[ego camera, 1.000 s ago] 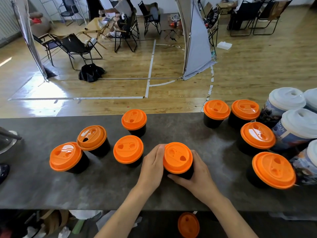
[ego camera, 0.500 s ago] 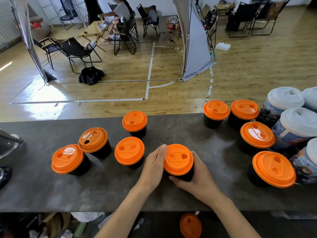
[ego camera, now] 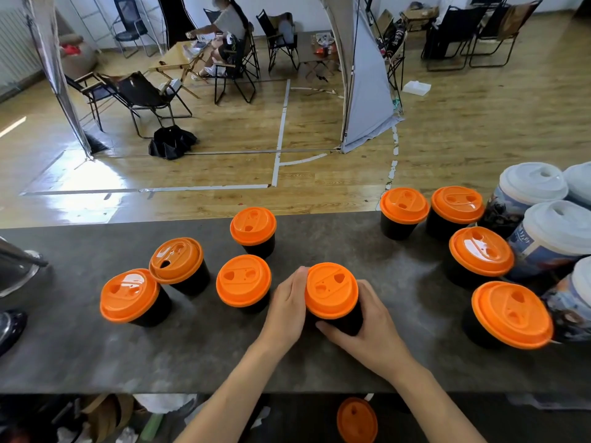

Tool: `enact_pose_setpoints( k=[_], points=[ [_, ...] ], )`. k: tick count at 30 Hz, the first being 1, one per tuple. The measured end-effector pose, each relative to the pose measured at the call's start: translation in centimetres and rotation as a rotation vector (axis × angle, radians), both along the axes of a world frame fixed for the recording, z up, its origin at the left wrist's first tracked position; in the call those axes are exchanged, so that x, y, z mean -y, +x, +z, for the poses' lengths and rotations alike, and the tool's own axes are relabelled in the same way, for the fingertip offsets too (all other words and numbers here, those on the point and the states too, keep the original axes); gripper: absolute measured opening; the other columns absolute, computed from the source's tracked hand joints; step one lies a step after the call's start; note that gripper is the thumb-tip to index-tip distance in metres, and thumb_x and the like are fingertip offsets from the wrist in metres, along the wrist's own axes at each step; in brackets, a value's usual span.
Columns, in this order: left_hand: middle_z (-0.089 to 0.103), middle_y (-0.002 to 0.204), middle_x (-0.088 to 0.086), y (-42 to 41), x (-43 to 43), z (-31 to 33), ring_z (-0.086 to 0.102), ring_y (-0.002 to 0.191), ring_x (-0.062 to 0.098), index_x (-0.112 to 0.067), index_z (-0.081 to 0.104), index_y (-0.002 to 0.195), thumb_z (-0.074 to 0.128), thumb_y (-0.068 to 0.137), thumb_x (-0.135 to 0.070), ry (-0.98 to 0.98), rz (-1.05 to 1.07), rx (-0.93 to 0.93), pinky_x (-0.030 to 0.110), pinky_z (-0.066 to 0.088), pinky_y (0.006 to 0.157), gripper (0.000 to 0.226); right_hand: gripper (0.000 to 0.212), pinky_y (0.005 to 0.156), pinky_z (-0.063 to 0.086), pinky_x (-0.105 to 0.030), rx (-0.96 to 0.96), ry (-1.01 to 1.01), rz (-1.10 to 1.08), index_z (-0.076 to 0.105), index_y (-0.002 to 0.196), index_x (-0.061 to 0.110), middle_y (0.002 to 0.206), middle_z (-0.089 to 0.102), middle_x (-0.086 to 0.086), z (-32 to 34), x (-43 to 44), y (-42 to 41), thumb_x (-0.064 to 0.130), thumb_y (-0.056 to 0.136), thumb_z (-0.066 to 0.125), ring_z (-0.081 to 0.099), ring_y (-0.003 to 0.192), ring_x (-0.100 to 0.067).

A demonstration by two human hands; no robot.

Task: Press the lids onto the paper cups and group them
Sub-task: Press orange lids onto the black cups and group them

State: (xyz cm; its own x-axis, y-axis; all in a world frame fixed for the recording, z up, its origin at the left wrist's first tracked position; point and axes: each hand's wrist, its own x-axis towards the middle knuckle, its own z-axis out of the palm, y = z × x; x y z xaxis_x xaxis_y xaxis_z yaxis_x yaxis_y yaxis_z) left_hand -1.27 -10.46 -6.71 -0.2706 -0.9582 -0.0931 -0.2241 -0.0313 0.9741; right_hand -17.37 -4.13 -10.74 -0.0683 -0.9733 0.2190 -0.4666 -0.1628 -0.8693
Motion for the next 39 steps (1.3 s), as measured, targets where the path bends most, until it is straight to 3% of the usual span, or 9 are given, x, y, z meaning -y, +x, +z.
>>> enact_pose_setpoints(
  k=[3,7,11,18,21,26,29,36,39],
  points=[
    [0.072,0.089,-0.004,-0.1,-1.0,-1.1,0.068,0.091,0.012,-0.028,0.07,0.096,0.032,0.106,-0.048,-0.022,0.035,-0.031,0.034,0.051,0.087,0.045,0.074,0.096,0.042,-0.008,0.016,0.021,-0.002,0.053,0.129,0.04,0.123,0.056,0.026,0.1,0.0,0.1,0.059,0.069,0.091,0.057,0.12,0.002],
    [0.072,0.092,-0.011,0.1,-1.0,-1.2,0.067,0.088,0.006,-0.031,0.07,0.103,0.031,0.101,-0.059,-0.028,0.05,-0.046,0.034,0.05,0.08,0.048,0.073,0.097,0.042,-0.008,0.034,0.011,-0.016,0.049,0.128,0.052,0.126,0.06,0.029,0.1,-0.1,-0.1,0.054,0.068,0.092,0.059,0.12,0.004],
    [0.075,0.112,-0.006,-0.1,0.1,-0.3,0.068,0.112,0.01,-0.026,0.073,0.113,0.033,0.105,-0.049,-0.035,-0.014,-0.06,0.031,0.049,0.1,0.047,0.077,0.101,0.044,-0.012,0.017,0.025,-0.015,0.042,0.132,0.057,0.131,0.058,0.03,0.0,-0.2,-0.2,0.053,0.071,0.089,0.057,0.125,0.005],
    [0.075,0.104,-0.009,-0.4,-1.6,-1.6,0.069,0.105,0.007,-0.029,0.071,0.109,0.031,0.105,-0.048,-0.041,0.098,-0.102,0.015,0.047,0.088,0.045,0.075,0.099,0.045,-0.015,0.015,0.016,0.014,0.047,0.132,0.045,0.128,0.053,0.024,0.2,0.0,0.0,0.065,0.071,0.086,0.057,0.123,-0.003],
    [0.075,0.104,-0.007,-0.4,-1.1,-1.4,0.069,0.104,0.009,-0.026,0.072,0.108,0.034,0.104,-0.047,-0.042,0.102,-0.103,0.025,0.051,0.092,0.044,0.076,0.105,0.041,-0.014,0.034,0.024,0.007,0.043,0.139,0.049,0.134,0.054,0.029,0.1,-0.1,-0.2,0.062,0.075,0.084,0.053,0.13,0.002],
    [0.068,0.078,-0.002,-0.4,1.1,-0.4,0.063,0.08,0.008,-0.006,0.065,0.083,0.036,0.101,-0.049,0.016,-0.018,-0.087,0.022,0.048,0.082,0.055,0.079,0.11,0.041,-0.021,-0.016,0.064,0.027,0.039,0.142,0.051,0.139,0.052,0.029,-0.2,-0.2,-0.3,0.064,0.076,0.08,0.049,0.132,0.006],
    [0.067,0.083,0.012,-0.1,0.5,-1.2,0.063,0.08,0.02,0.003,0.062,0.092,0.033,0.103,-0.05,0.005,0.004,-0.085,0.022,0.048,0.081,0.062,0.081,0.106,0.039,-0.012,-0.038,0.05,0.042,0.04,0.139,0.05,0.136,0.049,0.031,0.3,-0.1,0.0,0.07,0.073,0.082,0.05,0.131,0.004],
    [0.073,0.108,-0.004,0.0,-0.1,-1.0,0.067,0.109,0.011,-0.021,0.071,0.111,0.033,0.104,-0.047,-0.026,0.077,-0.03,0.03,0.049,0.098,0.046,0.081,0.108,0.031,-0.003,-0.016,0.031,0.017,0.023,0.139,0.064,0.139,0.042,0.04,-0.1,-0.3,-0.1,0.059,0.079,0.078,0.042,0.135,0.014],
    [0.066,0.088,-0.004,0.0,0.5,-0.1,0.061,0.087,0.009,-0.013,0.061,0.086,0.03,0.112,-0.041,-0.009,0.013,0.002,0.032,0.045,0.088,0.049,0.077,0.107,0.032,-0.003,-0.03,0.03,0.03,0.023,0.139,0.063,0.139,0.043,0.039,-0.1,-0.3,0.0,0.058,0.084,0.076,0.044,0.134,0.014]
  ],
)
